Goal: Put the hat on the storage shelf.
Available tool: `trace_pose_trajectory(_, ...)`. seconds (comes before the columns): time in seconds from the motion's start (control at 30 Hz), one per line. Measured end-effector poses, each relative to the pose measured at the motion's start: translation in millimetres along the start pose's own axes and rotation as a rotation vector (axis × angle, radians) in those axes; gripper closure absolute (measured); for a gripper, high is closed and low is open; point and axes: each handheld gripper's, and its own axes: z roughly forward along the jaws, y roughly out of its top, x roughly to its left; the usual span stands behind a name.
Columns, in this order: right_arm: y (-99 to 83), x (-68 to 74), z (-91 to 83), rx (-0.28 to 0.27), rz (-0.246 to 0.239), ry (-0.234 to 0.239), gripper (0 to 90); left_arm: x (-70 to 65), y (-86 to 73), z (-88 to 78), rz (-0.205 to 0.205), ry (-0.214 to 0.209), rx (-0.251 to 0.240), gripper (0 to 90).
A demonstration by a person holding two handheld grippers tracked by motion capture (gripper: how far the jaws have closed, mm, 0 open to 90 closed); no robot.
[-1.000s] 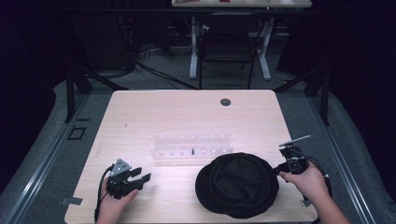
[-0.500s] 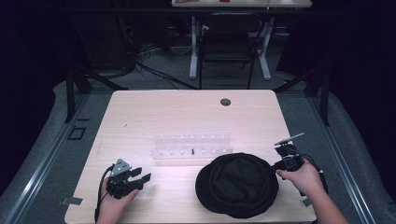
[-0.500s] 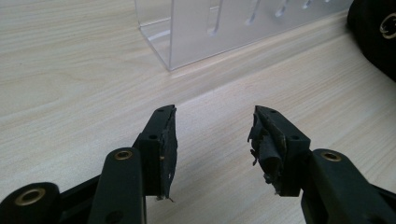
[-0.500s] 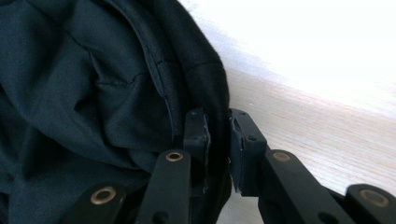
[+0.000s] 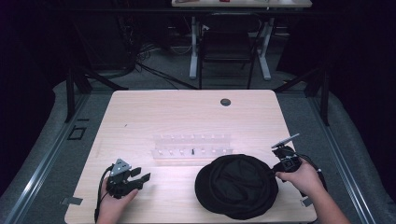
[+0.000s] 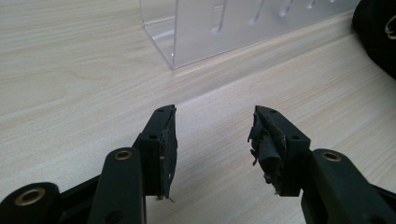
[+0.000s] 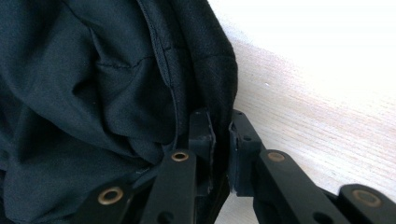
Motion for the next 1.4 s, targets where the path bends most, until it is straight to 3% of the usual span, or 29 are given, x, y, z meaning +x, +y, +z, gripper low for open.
trace_pose_trajectory(0.1,2.1,-0.9,-1.5,0.045,-0.021,-0.007,84.6,0.7,0.1,-0.6,-0.001,0.003,0.005,50.5)
trace_pose_trajectory(0.47,-0.5,1.3,-5.0,0.039,0.011,0.029,87.3,1.2,-0.1,-0.7,-0.006,0.002,-0.003,50.5)
trace_pose_trajectory(0.53,-0.7,-0.2,-8.3,0.068,-0.004,0.035,87.4,1.1,-0.2,-1.0,-0.01,0.003,-0.007,50.5)
trace_pose_trajectory(0.57,-2.8,0.6,-7.3,0.035,0.023,0.049,87.4,1.1,-0.4,-0.9,-0.011,0.004,-0.01,50.5)
trace_pose_trajectory(0.63,-2.6,-1.3,-13.4,0.063,0.005,0.069,87.5,0.9,-0.4,-1.1,-0.011,0.005,-0.01,50.6)
trace_pose_trajectory(0.8,-5.9,-2.9,-25.3,0.009,0.069,0.152,87.6,1.1,0.0,-2.5,-0.008,0.007,-0.013,50.5)
trace_pose_trajectory(0.9,-6.4,-1.5,-36.0,0.009,0.058,0.183,87.7,1.4,-0.2,-2.5,-0.011,0.007,-0.012,50.5)
trace_pose_trajectory(0.97,-7.9,2.5,-38.8,-0.031,0.081,0.195,87.7,1.6,-0.4,-2.1,-0.013,0.007,-0.012,50.5)
trace_pose_trajectory(1.1,-9.5,7.9,-48.0,-0.056,0.092,0.227,87.7,1.4,-0.1,-1.6,-0.009,0.007,-0.013,50.5)
trace_pose_trajectory(1.13,-8.2,6.6,-52.6,-0.021,0.057,0.227,87.7,1.3,-0.1,-1.4,-0.013,0.007,-0.013,50.5)
trace_pose_trajectory(1.17,-9.9,10.1,-52.2,-0.06,0.1,0.23,87.7,1.5,-0.1,-1.1,-0.014,0.007,-0.014,50.5)
trace_pose_trajectory(1.33,-8.7,17.0,-62.9,-0.061,0.107,0.211,87.7,2.1,0.3,-0.9,-0.014,0.005,-0.007,50.5)
trace_pose_trajectory(1.4,-8.0,17.3,-67.3,-0.057,0.1,0.233,87.7,1.8,0.2,-0.3,-0.014,0.005,-0.01,50.5)
